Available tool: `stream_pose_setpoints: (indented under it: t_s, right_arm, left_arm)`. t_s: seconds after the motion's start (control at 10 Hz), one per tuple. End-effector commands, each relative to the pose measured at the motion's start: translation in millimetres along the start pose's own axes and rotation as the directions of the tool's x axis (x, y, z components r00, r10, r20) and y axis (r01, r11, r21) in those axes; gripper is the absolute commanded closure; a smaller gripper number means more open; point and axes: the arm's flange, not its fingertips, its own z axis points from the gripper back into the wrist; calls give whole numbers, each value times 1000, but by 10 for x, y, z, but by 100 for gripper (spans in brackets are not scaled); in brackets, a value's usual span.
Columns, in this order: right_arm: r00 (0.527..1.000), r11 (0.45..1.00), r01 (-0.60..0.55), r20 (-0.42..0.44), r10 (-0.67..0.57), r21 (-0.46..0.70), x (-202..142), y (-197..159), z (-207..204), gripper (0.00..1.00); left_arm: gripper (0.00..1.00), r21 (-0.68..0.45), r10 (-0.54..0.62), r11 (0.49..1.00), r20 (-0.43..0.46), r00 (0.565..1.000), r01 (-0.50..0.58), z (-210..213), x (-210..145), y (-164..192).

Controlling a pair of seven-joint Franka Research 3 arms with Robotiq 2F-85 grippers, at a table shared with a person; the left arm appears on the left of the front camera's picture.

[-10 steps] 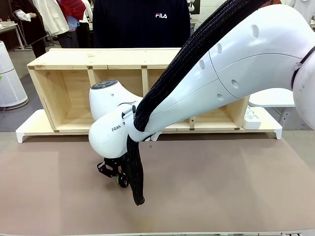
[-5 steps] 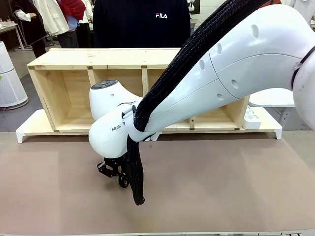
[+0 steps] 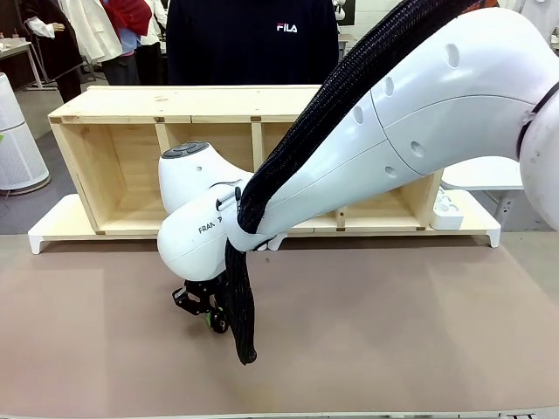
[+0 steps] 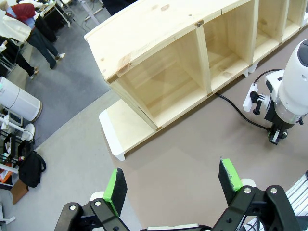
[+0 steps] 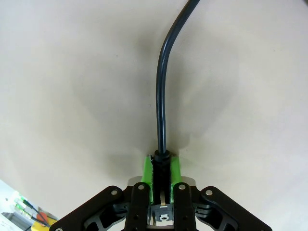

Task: Perform cable management.
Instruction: Pull the grasped Power Cable to the location of the Power Strip.

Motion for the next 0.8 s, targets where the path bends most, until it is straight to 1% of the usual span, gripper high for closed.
stream_pose_setpoints:
  t_s: [0.0,0.1,0.2,0.3,0.4,0.5,0.6,0.7]
  right_arm:
    - [999,1000,15,42,-15,-13,-176,42,82,84]
    - [996,999,13,91,-10,-32,-338,76,182,84]
    - [988,995,-55,143,66,-78,-511,120,281,84]
    - [978,983,-115,158,137,-142,-659,142,349,84]
    - [977,973,-132,142,160,-190,-793,115,398,84]
    - [979,969,-139,122,166,-203,-926,64,414,84]
    - [984,971,-126,101,149,-204,-1069,10,420,84]
    - [990,980,-94,86,111,-176,-1253,-75,428,84]
  left_arm:
    - [0,3,18,1000,10,1000,-18,-17,15,7]
    - [0,3,18,1000,10,1000,-18,-17,15,7]
    - [0,3,18,1000,10,1000,-18,-17,15,7]
    - [0,3,18,1000,10,1000,-18,-17,15,7]
    - [0,3,18,1000,10,1000,-18,-17,15,7]
    - [0,3,18,1000,10,1000,-18,-17,15,7]
    - [0,3,18,1000,10,1000,-18,-17,15,7]
    - [0,3,18,1000,10,1000,-18,-17,15,7]
